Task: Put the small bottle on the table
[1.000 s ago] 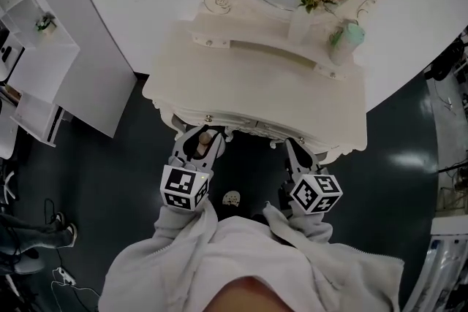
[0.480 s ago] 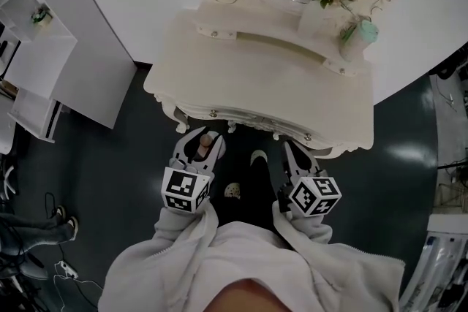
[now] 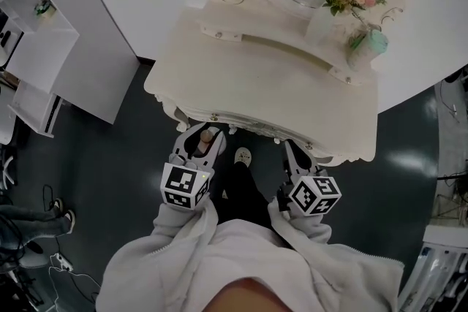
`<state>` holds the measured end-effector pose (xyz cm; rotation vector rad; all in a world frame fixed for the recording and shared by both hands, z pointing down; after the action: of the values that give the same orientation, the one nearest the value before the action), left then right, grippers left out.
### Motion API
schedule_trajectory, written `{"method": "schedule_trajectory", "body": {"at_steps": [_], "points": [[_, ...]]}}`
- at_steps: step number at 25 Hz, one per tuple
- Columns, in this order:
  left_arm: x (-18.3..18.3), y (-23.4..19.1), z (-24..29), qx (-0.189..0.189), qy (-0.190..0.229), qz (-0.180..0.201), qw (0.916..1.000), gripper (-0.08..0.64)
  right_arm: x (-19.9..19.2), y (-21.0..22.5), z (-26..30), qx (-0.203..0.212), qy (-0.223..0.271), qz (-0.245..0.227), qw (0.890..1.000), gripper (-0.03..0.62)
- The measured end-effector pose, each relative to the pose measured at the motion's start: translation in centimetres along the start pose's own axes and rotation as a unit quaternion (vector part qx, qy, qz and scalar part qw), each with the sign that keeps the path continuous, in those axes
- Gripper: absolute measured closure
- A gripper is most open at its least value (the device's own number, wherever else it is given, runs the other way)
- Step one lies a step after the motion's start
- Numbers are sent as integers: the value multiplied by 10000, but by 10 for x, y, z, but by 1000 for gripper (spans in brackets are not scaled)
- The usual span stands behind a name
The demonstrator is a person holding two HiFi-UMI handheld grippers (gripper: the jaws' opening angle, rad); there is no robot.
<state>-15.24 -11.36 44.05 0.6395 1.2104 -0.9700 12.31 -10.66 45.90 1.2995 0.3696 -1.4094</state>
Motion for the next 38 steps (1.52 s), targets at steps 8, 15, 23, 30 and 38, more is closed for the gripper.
{"method": "schedule_trajectory", "body": {"at_steps": [8, 15, 23, 30, 38], "points": [[18, -12, 46, 28, -9, 17, 10000, 420, 29, 24, 38, 81, -39, 17, 10000, 553], [27, -34, 89, 151, -66, -35, 9999, 420, 56, 44, 85, 194, -129, -31, 9997, 553], [38, -61, 137, 371, -42, -179, 9991, 420, 84, 64, 129, 282, -175, -103, 9994, 552], [43, -79, 171, 507, -63, -247, 9984, 420, 98, 80, 152, 304, -226, -73, 9993, 552], [38, -101, 206, 599, -224, -260, 9976, 420, 104, 91, 172, 311, -365, -42, 9988, 553]]}}
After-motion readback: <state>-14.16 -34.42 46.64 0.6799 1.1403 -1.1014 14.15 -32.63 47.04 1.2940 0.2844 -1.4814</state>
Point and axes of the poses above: the fingertips, and each gripper's own axes: z forward along the fingers, y to its right, x out of its top, the point moved 9 cm from there along -z, backward along the fingers
